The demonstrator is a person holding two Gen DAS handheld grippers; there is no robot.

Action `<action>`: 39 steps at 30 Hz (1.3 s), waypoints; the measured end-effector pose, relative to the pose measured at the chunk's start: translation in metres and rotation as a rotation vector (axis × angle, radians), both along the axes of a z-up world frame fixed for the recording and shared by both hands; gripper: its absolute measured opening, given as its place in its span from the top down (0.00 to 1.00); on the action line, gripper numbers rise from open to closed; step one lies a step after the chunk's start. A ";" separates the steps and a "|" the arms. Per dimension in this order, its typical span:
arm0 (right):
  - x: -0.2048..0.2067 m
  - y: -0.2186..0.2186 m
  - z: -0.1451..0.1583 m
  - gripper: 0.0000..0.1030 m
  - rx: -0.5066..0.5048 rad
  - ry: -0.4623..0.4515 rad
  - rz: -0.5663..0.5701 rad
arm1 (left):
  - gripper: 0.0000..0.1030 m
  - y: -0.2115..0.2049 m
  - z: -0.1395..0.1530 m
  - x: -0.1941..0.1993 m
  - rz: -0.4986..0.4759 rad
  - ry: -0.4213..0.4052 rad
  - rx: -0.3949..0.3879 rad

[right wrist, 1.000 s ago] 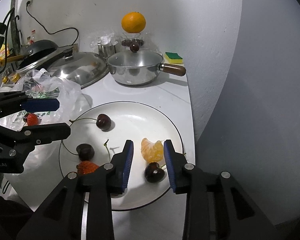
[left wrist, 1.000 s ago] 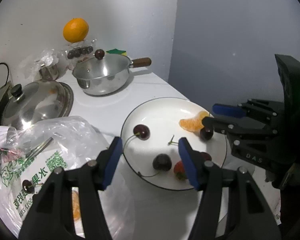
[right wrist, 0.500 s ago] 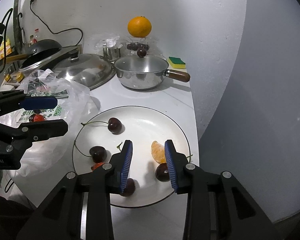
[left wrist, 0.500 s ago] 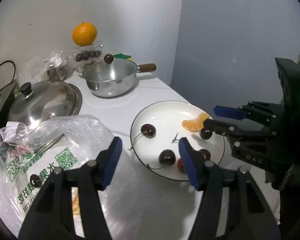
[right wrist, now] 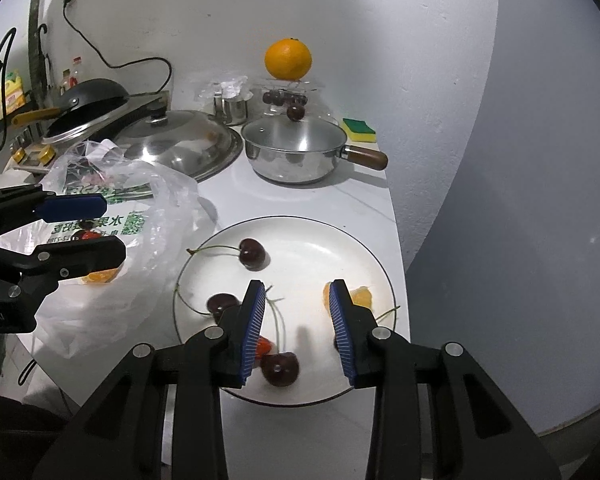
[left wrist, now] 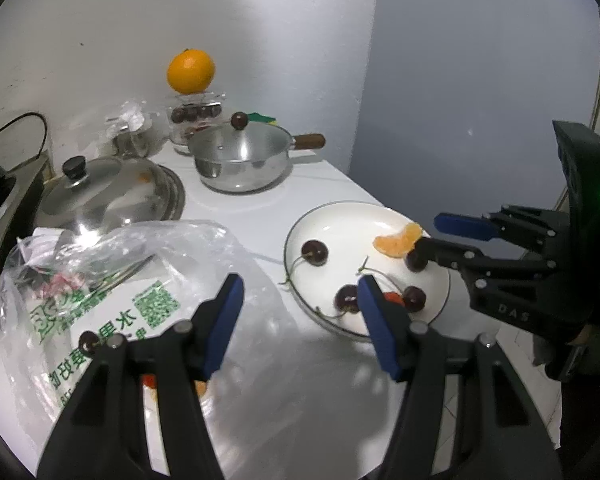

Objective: Organize fruits
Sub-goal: 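Move both open tools back over the fruit on the plastic bag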

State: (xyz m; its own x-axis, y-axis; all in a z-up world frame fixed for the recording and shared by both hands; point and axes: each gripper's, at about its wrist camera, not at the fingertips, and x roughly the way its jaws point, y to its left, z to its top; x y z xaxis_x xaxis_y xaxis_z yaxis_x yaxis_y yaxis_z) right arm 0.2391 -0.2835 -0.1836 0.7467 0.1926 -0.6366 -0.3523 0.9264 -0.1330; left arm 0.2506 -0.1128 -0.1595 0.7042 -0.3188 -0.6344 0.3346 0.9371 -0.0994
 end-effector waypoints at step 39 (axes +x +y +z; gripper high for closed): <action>-0.019 0.121 -0.006 0.65 -0.036 0.031 0.140 | 0.40 0.114 -0.016 -0.043 0.134 0.004 -0.041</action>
State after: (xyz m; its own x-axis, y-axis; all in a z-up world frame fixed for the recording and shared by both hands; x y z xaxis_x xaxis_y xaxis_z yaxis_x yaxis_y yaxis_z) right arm 0.2204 -0.1621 -0.1894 0.6939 0.2700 -0.6676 -0.4820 0.8629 -0.1520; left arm 0.2081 0.0013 -0.1756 0.7401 -0.2477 -0.6252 0.2059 0.9685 -0.1400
